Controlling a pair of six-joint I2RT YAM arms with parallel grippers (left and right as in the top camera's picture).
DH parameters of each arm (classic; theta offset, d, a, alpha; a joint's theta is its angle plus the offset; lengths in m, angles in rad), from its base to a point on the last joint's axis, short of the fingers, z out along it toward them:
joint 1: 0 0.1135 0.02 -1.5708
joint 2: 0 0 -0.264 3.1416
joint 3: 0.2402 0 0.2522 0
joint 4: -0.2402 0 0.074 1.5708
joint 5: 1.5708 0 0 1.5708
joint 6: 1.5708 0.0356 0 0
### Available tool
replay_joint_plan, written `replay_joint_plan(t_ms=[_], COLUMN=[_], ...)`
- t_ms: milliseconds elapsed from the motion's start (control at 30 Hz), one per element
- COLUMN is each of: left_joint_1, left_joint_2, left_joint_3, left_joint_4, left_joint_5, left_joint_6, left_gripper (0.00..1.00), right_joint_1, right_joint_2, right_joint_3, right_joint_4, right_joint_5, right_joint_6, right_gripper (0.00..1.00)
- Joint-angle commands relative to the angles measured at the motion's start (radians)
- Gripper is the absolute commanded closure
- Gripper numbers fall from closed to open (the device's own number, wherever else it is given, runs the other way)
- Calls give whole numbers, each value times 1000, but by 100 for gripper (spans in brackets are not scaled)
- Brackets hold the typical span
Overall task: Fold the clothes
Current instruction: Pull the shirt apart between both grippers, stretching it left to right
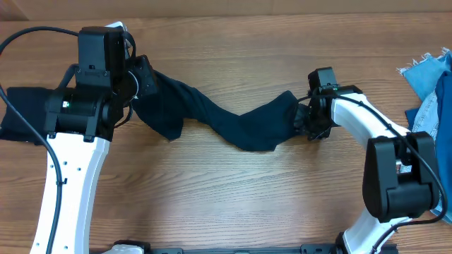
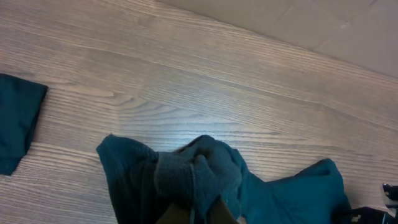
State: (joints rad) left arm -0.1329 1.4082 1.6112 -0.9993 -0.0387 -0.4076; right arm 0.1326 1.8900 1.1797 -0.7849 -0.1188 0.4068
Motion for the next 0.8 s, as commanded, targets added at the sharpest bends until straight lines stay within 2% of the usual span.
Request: replay_joint_plan(t_ms=[0,33,133,267,367,500,567,700,767], left_joint_1=[3,3,3,3,3,3,3,3,4], left_joint_2=[-6,-6,-6,-6,-6,-6,-6,-15,-16], left_joint_3=[32,32,32,32,32,32,32,34,34], left_joint_4=[5,5,5,5,5,2,-8,-37,15], left_joint_5=[-16,-16,-16,-16,-17,-21,-21,-21,-25], left_joint_6=[27,27,29,47,56,72,72,100,132], left_gripper=[96,96,96,96,96,96,96,96,96], right_joint_1=[-4,-6,-18,-52,-106,-188,-190,-190,-190], right_joint_2=[-5,-11,-70,-289,-400,-452,-452,-476,-474], right_joint_3=[7,15,76,259,335,336,336,338,336], right_joint_4=[12,4,-71,-334,-390,-409,-481,-620,-495], right_joint_5=[15,14,22,296,441,431,391,255,145], right_joint_6=[13,13,9,-20,-19,-17,-16,-16,-17], right_gripper=[93,96,96,96,90,90,96,96,95])
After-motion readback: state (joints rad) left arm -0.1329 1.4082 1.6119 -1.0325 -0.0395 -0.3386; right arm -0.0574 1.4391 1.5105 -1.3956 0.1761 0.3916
